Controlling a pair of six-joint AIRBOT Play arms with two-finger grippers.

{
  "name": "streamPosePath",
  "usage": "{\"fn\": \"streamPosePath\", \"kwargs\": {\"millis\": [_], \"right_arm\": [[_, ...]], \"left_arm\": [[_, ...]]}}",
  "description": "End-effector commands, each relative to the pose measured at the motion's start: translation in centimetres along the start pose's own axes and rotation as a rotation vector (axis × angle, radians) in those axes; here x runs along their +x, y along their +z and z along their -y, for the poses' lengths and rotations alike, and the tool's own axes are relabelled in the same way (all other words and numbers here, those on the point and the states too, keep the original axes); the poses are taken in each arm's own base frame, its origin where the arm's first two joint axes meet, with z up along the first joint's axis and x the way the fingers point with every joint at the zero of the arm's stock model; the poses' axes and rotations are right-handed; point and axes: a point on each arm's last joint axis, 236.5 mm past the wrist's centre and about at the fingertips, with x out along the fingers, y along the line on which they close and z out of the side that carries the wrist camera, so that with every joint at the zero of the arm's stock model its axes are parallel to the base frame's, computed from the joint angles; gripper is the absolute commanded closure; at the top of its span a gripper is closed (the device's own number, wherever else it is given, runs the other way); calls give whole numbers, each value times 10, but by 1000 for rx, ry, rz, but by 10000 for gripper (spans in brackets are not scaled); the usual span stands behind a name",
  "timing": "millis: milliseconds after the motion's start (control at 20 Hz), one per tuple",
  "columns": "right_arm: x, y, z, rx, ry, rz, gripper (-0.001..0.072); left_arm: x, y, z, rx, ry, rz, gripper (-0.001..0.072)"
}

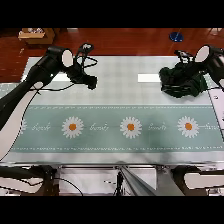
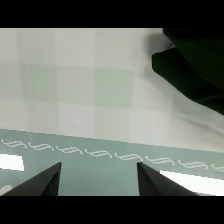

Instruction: Fold the shirts.

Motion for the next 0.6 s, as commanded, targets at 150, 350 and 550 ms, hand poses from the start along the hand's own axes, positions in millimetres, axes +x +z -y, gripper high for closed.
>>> {"fn": "streamPosePath", "kwargs": {"millis": [150, 350, 550], "right_arm": [[0, 9, 0, 4, 2, 39, 170], [-3, 38, 2, -22, -8, 162, 177], [-41, 107, 53, -18, -235, 459, 177]], "left_arm": [[0, 0, 0, 1, -1, 0, 23], [5, -1, 0, 0, -1, -9, 23], [6, 11, -9, 20, 23, 41, 23]]}}
